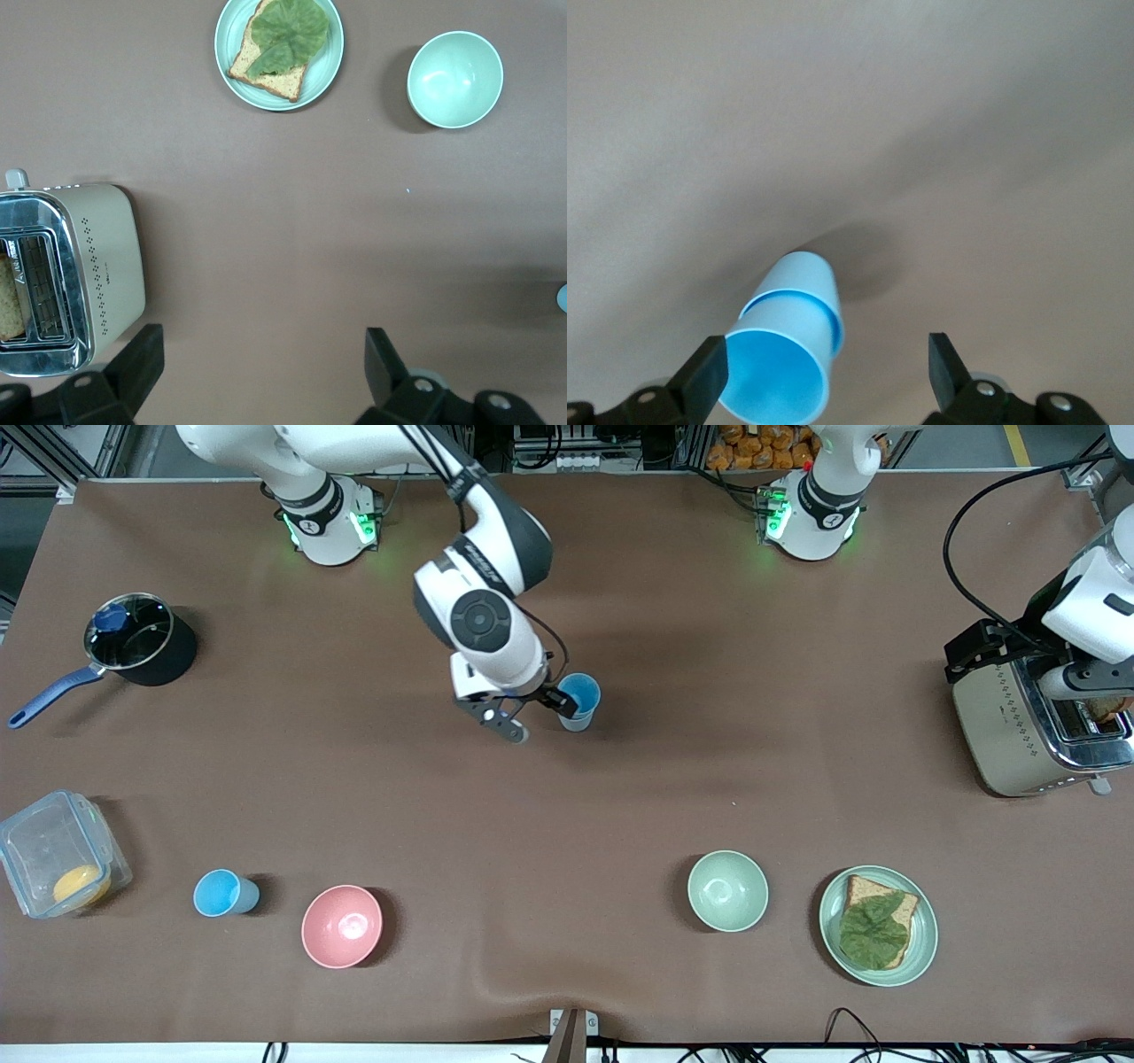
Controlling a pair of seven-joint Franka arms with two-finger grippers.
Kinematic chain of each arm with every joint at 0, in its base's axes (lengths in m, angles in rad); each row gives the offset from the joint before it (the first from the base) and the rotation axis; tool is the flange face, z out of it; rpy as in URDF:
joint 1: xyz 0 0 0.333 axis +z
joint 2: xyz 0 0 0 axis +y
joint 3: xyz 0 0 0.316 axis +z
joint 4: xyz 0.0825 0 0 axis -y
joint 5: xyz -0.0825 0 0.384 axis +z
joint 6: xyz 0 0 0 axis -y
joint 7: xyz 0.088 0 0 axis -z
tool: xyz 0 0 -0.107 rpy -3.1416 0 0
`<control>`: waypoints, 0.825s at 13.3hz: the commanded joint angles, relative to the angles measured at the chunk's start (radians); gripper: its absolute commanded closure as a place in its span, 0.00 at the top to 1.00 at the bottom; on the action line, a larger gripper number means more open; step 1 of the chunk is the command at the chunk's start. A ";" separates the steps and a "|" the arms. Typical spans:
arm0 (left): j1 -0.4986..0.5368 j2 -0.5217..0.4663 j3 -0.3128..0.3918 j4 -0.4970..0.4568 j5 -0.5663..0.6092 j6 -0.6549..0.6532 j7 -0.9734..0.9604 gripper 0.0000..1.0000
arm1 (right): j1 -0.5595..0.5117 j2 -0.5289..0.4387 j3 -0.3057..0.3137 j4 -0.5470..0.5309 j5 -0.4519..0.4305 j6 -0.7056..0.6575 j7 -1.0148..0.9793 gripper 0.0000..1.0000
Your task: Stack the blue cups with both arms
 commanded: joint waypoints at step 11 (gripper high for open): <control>0.001 -0.013 0.009 0.009 -0.025 -0.018 0.008 1.00 | -0.450 -0.132 0.009 0.018 -0.193 -0.391 -0.728 1.00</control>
